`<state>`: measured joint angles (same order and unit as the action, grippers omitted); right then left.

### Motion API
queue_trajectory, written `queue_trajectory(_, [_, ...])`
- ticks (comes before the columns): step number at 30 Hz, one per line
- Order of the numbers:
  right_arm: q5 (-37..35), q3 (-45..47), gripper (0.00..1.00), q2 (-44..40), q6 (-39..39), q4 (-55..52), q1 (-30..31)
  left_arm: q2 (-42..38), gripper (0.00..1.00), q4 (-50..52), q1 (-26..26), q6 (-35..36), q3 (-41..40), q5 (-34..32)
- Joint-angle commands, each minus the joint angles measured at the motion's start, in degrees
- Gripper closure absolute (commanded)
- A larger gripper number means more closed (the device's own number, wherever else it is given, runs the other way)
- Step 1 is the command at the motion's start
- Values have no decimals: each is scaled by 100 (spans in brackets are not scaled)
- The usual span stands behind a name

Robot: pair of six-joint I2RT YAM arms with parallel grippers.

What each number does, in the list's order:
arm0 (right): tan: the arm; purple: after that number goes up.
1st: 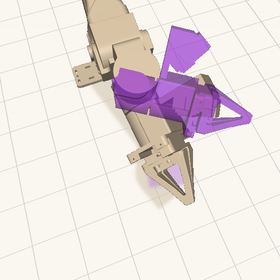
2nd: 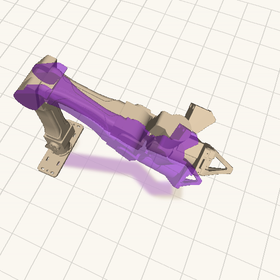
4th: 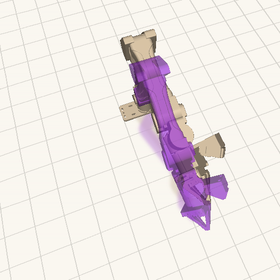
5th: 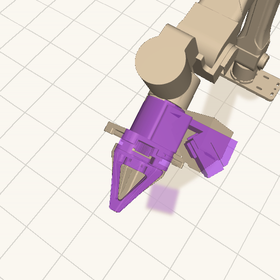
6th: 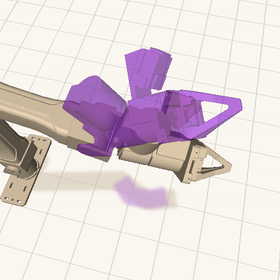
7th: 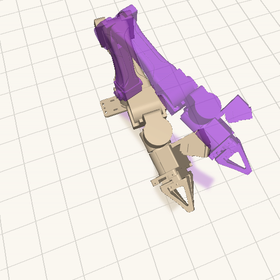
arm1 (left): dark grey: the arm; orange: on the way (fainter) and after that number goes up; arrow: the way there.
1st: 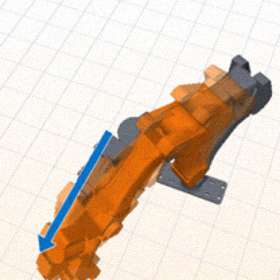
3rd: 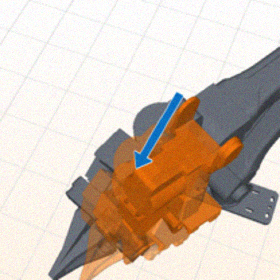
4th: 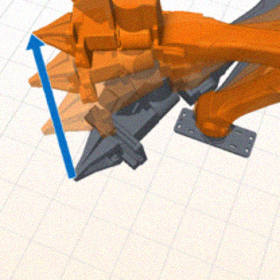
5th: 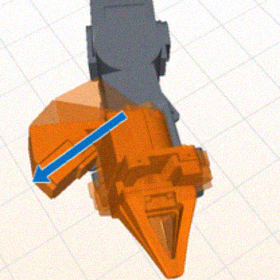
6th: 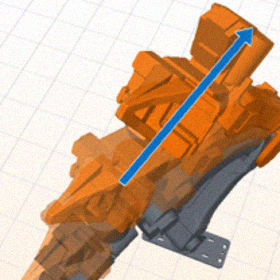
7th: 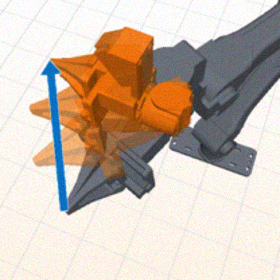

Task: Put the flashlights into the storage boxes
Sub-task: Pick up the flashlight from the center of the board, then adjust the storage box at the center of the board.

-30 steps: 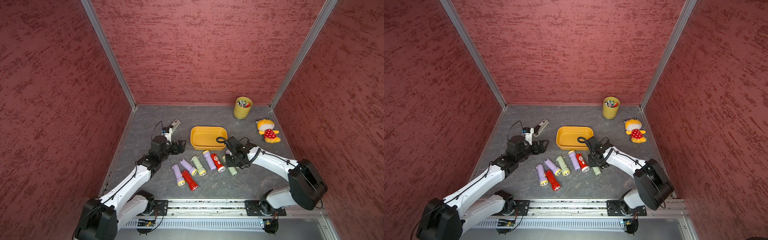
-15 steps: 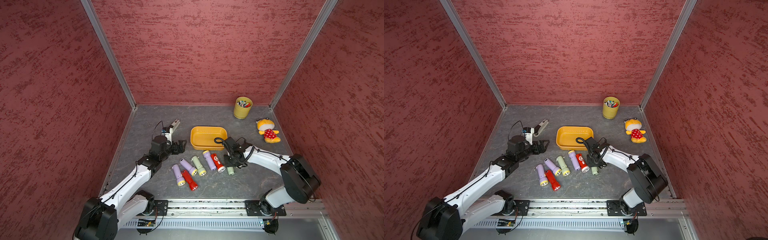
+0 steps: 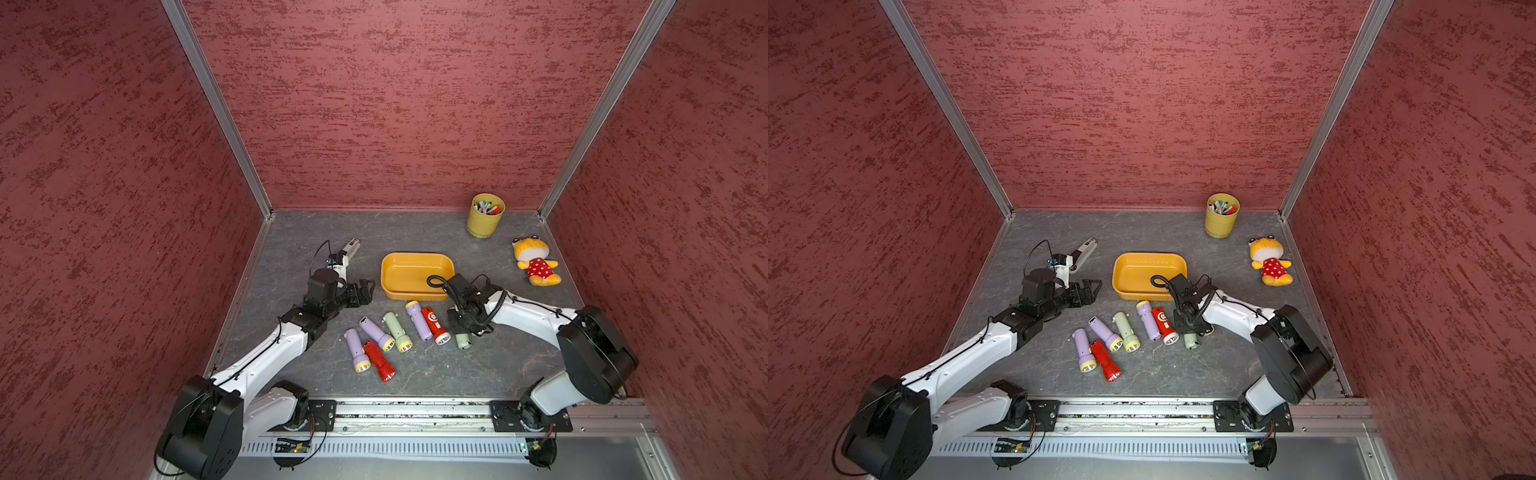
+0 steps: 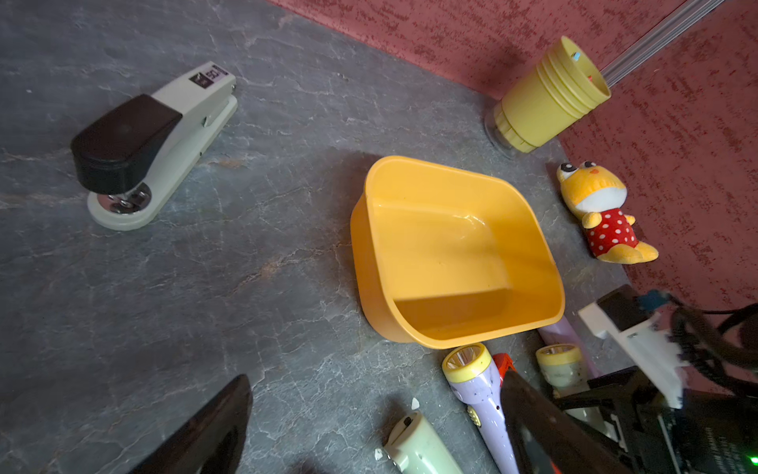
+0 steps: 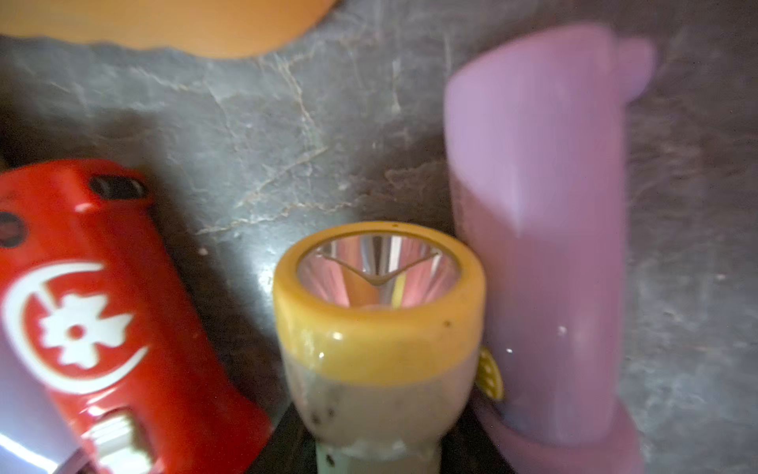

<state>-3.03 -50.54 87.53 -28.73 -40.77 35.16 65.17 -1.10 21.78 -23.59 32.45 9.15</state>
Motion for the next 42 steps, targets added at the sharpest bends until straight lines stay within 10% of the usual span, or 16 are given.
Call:
queue_trajectory(1, [-236,-509,63,-666,-175,-178,11,426,6,-148,-89,-114,432,275])
queue_trajectory(21, [1080,-1227,62,-833,-108,655,-850,3567,8,656,-28,-331,2954,1260])
queue_trajectory(42, [1522,-1237,62,-637,-142,884,-1108,3557,8,303,528,-515,2796,1835])
